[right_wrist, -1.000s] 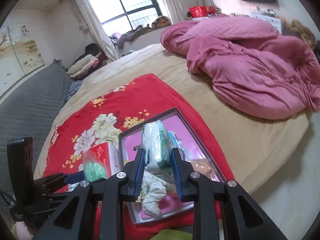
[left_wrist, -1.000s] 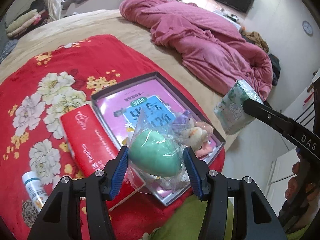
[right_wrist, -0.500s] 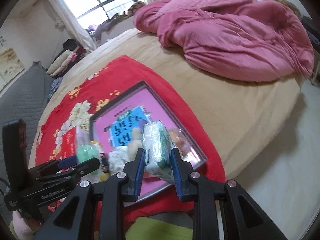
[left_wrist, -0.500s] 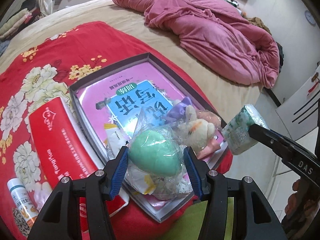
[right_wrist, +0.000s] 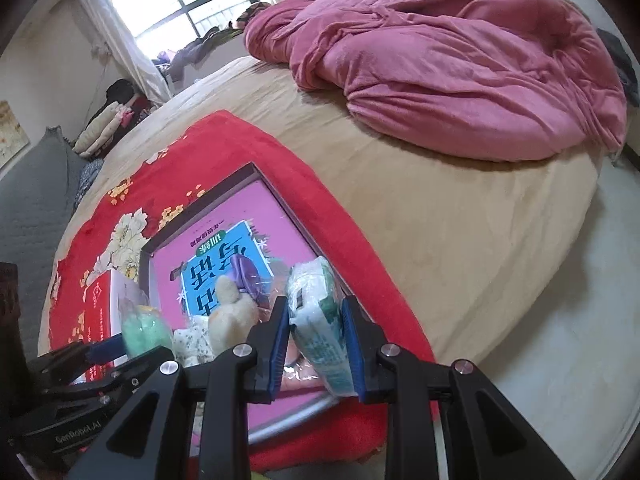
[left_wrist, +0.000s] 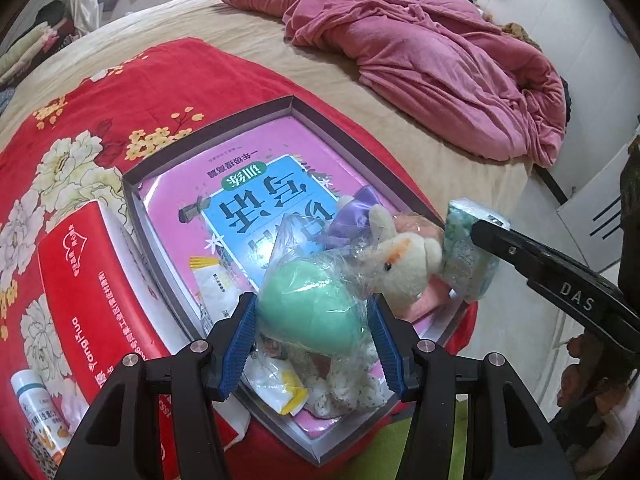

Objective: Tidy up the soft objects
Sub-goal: 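Carry the sponge bag with left tool while right tool carries the tissue pack to the box, then open left tool over the box releasing the sponge bag while right tool releases the tissue pack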

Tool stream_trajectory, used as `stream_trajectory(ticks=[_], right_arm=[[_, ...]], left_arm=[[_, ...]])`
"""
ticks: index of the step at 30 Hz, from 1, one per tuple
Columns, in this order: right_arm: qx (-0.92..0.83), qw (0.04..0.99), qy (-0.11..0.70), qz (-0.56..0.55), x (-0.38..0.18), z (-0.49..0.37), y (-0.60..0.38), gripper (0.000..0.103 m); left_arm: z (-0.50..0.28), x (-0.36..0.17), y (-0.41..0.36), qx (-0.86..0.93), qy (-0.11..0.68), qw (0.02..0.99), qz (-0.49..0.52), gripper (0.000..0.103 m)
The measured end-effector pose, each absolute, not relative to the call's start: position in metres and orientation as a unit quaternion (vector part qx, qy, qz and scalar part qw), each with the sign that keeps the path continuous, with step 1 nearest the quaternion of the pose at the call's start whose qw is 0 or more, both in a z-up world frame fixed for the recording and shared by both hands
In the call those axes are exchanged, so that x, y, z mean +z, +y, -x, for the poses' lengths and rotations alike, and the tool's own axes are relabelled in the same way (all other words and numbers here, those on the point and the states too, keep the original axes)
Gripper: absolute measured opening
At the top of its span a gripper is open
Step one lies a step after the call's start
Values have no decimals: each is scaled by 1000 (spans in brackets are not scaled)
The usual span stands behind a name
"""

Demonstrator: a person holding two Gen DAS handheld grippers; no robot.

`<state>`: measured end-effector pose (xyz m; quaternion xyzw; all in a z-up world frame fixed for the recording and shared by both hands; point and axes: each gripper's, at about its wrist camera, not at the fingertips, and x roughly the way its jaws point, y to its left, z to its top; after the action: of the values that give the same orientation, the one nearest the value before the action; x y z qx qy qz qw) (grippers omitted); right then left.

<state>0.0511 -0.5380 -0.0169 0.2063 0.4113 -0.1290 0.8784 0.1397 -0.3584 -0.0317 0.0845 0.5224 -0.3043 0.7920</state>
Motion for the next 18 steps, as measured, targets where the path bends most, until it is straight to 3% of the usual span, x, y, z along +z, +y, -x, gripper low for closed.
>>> stream_trajectory(ticks=[18], right_arm=[[-88, 888, 413, -182, -34, -76, -519, 30]], left_arm=[[-154, -44, -366, -297, 532, 789, -80, 57]])
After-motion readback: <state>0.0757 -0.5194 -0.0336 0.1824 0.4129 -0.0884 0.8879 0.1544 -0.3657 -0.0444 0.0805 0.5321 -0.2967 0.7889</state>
